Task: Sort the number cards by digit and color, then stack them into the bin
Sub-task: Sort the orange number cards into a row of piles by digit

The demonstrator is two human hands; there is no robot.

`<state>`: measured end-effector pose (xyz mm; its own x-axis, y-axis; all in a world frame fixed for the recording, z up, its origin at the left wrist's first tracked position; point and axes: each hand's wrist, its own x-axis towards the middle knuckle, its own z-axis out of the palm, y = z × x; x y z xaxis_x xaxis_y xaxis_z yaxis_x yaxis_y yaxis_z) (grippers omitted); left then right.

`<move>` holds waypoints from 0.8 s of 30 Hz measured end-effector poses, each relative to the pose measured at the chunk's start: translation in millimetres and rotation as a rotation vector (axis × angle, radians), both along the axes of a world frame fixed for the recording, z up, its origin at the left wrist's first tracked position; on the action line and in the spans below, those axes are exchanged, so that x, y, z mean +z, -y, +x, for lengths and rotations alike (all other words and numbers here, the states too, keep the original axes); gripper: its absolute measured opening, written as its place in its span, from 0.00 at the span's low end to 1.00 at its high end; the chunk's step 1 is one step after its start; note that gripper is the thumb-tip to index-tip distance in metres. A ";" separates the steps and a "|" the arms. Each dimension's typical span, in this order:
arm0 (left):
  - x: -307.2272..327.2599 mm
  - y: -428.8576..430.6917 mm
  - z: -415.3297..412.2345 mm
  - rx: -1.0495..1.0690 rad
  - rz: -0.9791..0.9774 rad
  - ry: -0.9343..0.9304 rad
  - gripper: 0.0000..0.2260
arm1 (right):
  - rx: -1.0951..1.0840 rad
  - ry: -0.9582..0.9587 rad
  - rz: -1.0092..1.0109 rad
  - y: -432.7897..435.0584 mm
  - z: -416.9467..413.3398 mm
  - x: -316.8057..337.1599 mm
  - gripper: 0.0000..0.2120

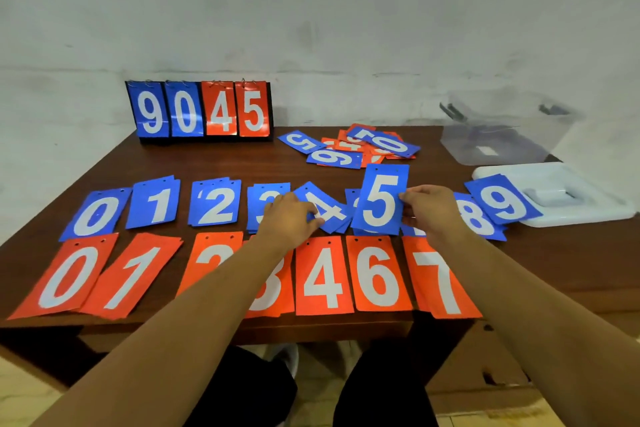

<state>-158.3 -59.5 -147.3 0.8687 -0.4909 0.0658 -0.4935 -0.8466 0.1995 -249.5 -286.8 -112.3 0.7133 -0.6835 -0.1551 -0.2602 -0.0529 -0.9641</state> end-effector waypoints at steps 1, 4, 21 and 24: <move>-0.6 0.8 2.2 -0.003 0.007 0.004 0.17 | 0.004 0.001 -0.011 -1.2 4.0 -0.6 0.04; -0.7 1.1 8.4 -0.022 0.013 -0.011 0.16 | -0.007 -0.007 -0.033 1.5 14.0 -1.1 0.04; -7.5 -7.5 18.1 -0.121 -0.116 -0.057 0.15 | 0.173 0.007 0.231 -14.4 31.7 -25.0 0.05; -5.7 -10.1 19.4 -0.148 -0.118 -0.060 0.16 | 0.121 -0.006 0.183 6.3 30.7 -23.0 0.06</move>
